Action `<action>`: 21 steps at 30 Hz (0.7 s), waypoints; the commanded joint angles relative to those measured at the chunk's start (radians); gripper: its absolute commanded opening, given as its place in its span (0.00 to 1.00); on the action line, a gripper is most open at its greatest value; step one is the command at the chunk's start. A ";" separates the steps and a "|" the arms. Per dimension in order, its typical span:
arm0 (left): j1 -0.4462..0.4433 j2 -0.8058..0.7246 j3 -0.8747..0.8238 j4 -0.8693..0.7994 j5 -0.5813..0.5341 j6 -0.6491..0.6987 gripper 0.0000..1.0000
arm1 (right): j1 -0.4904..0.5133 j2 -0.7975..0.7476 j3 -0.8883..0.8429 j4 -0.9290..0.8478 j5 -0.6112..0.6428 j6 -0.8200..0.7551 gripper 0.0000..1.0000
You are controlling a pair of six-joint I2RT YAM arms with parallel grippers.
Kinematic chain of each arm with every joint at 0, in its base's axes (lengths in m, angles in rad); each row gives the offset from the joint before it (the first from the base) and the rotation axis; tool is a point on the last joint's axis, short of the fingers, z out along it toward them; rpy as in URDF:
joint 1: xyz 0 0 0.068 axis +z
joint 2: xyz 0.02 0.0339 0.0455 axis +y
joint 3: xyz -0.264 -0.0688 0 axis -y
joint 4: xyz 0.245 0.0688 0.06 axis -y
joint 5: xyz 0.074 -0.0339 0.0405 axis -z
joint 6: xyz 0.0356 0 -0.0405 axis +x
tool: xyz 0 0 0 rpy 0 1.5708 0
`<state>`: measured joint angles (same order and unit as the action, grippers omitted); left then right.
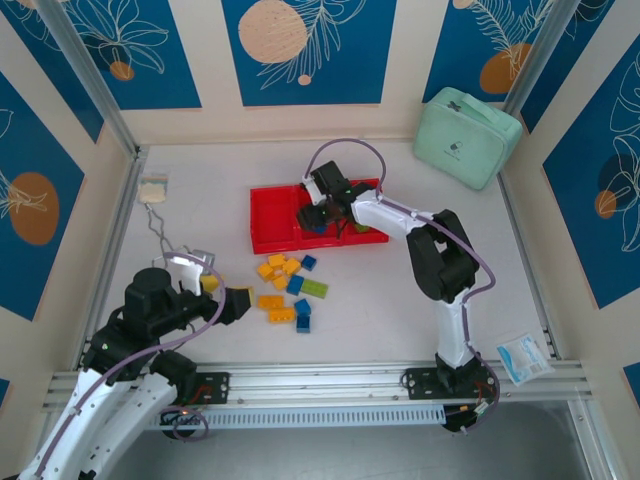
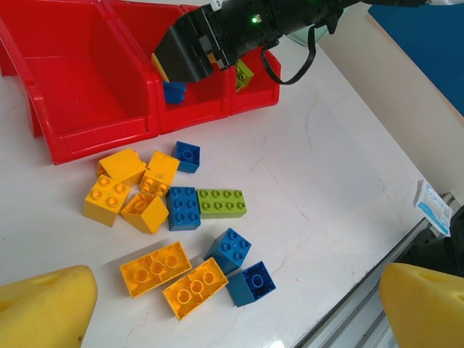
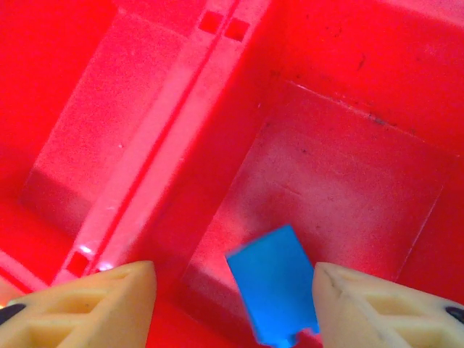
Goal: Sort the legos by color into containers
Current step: Place the lego in the container, then pick up the lego from the bottom-center of the table.
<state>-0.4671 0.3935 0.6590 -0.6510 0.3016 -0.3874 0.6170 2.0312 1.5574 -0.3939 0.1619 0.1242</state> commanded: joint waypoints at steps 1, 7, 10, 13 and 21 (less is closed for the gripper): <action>-0.008 -0.005 -0.009 0.004 -0.012 -0.001 0.99 | 0.032 -0.099 0.017 -0.048 0.055 -0.017 0.66; -0.008 -0.010 -0.008 0.001 -0.024 -0.001 0.99 | 0.036 -0.153 0.067 -0.211 0.151 0.078 0.89; -0.008 -0.010 -0.008 0.001 -0.021 -0.001 0.99 | 0.037 -0.204 0.027 -0.260 0.196 0.155 0.95; -0.007 -0.010 -0.009 0.002 -0.019 -0.001 0.99 | 0.037 -0.281 -0.053 -0.292 0.180 0.242 0.95; -0.007 -0.004 -0.010 0.004 -0.014 -0.002 0.99 | 0.175 -0.448 -0.239 -0.389 0.112 0.661 0.96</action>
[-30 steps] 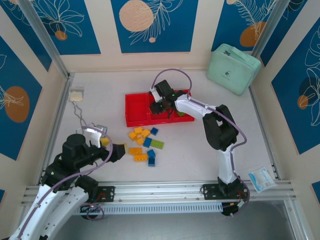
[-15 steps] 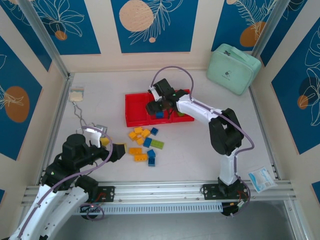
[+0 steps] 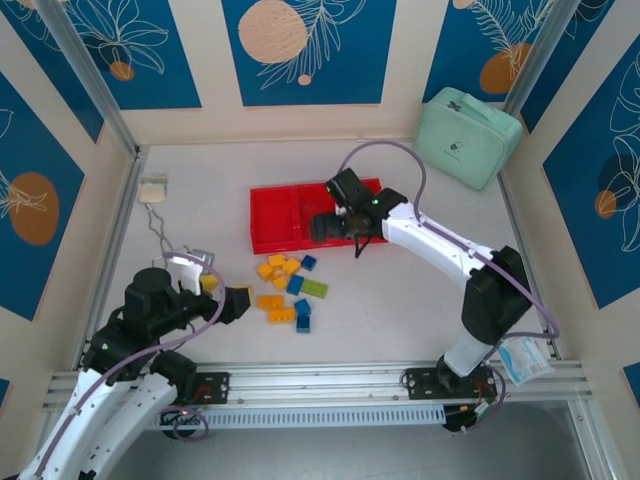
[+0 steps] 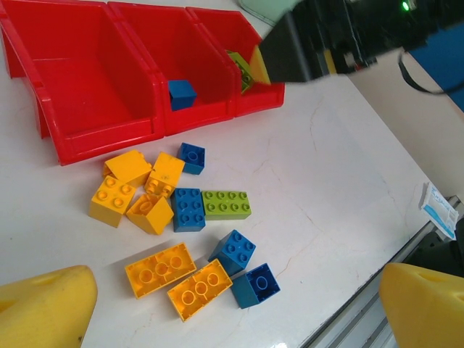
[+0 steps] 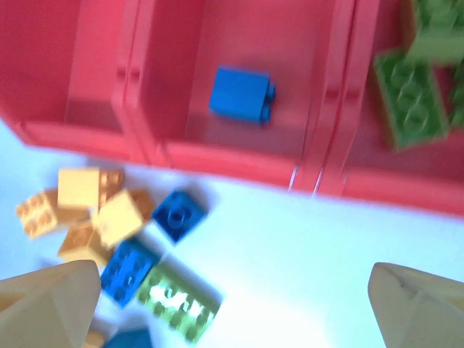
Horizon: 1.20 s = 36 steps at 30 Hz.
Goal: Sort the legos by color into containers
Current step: Pick up the lego from the bottom-center of the table.
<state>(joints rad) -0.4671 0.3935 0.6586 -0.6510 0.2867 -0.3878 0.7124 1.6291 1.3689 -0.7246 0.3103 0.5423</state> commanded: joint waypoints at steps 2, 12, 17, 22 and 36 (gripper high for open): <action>-0.007 -0.004 -0.008 0.002 -0.001 0.000 0.99 | 0.141 -0.051 -0.082 -0.051 -0.034 0.336 0.96; -0.008 -0.032 -0.008 0.002 0.000 0.001 0.99 | 0.429 -0.005 -0.212 -0.058 0.111 0.772 0.90; -0.008 -0.038 -0.007 0.003 0.005 0.002 0.99 | 0.501 0.086 -0.193 -0.067 0.108 0.815 0.86; -0.009 -0.048 -0.012 0.013 0.022 0.007 0.99 | 0.552 0.150 -0.168 -0.035 0.123 0.794 0.84; -0.010 -0.062 -0.015 0.020 0.031 0.009 0.99 | 0.534 0.211 -0.178 -0.013 0.102 0.748 0.76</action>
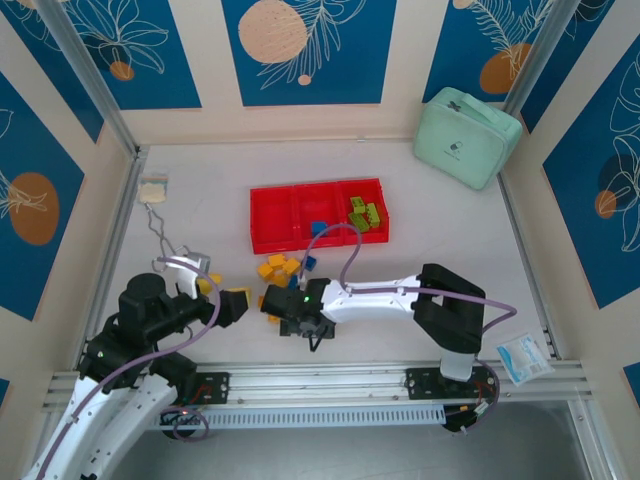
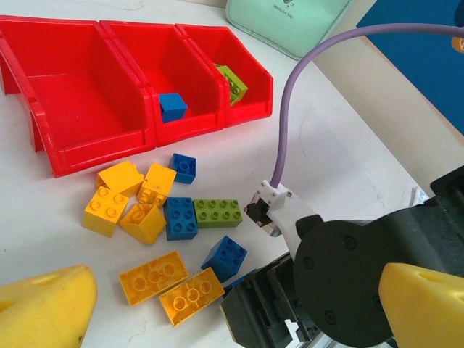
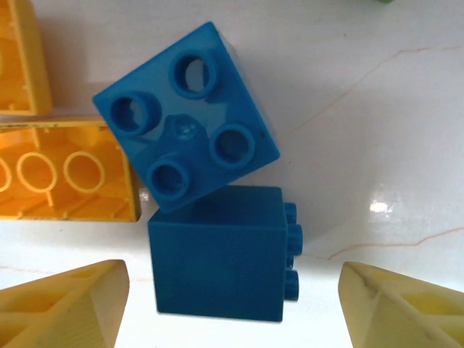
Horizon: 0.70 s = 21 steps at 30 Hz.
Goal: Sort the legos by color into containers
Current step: Pick up the lego from the bottom-center of the table.
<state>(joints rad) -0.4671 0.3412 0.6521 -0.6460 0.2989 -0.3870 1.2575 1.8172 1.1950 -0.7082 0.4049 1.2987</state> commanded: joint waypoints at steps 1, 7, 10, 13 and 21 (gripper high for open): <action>-0.010 -0.010 -0.009 0.014 0.017 0.007 0.99 | -0.013 0.026 -0.009 -0.029 0.004 -0.009 0.76; -0.009 -0.007 -0.011 0.013 0.018 0.008 0.99 | -0.019 0.043 -0.018 -0.020 0.012 -0.025 0.72; -0.010 -0.005 -0.010 0.013 0.017 0.007 0.99 | -0.023 0.050 -0.006 -0.009 0.009 -0.076 0.68; -0.009 -0.005 -0.010 0.013 0.016 0.007 0.99 | -0.024 0.040 -0.003 -0.004 0.024 -0.129 0.60; -0.009 -0.006 -0.009 0.011 0.012 0.005 0.99 | -0.041 -0.053 0.049 -0.075 0.040 -0.289 0.36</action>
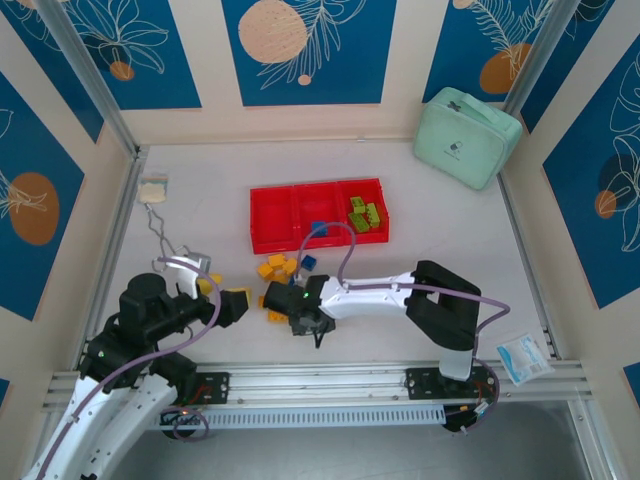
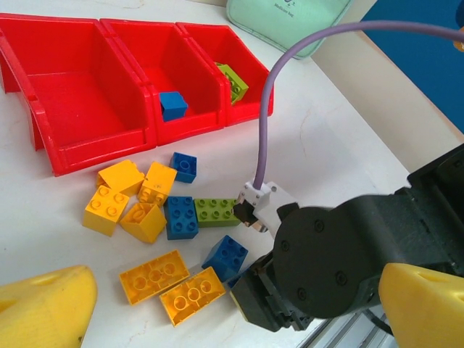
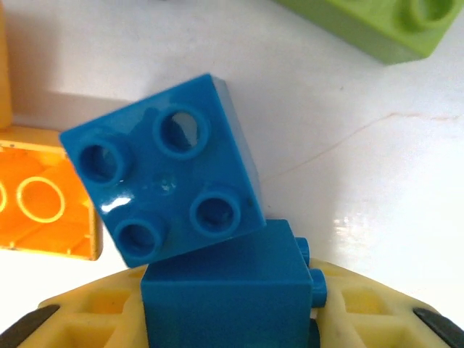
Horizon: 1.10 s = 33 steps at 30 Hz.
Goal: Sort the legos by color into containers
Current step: Pick up the lego from the bottom-center of the table, then place the lego in the container.
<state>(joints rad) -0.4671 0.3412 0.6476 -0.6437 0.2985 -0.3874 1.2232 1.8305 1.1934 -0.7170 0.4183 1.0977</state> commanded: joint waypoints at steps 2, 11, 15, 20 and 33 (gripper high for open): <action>-0.010 -0.004 -0.005 0.009 0.011 0.005 0.99 | -0.016 -0.113 0.094 -0.109 0.039 -0.150 0.36; -0.010 0.029 -0.001 0.003 0.010 -0.001 0.99 | -0.260 -0.235 0.289 -0.118 -0.047 -0.508 0.35; -0.010 0.038 -0.001 0.002 0.011 -0.002 0.99 | -0.427 -0.167 0.405 -0.091 -0.183 -0.638 0.38; -0.011 0.038 -0.001 -0.004 -0.003 -0.004 0.99 | -0.567 -0.017 0.552 -0.093 -0.325 -0.709 0.39; -0.011 0.060 0.002 -0.008 -0.011 -0.007 0.99 | -0.657 0.324 0.822 -0.168 -0.448 -0.727 0.39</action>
<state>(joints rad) -0.4671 0.3901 0.6476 -0.6472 0.2935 -0.3878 0.5655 2.1304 1.9602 -0.8375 0.0242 0.3943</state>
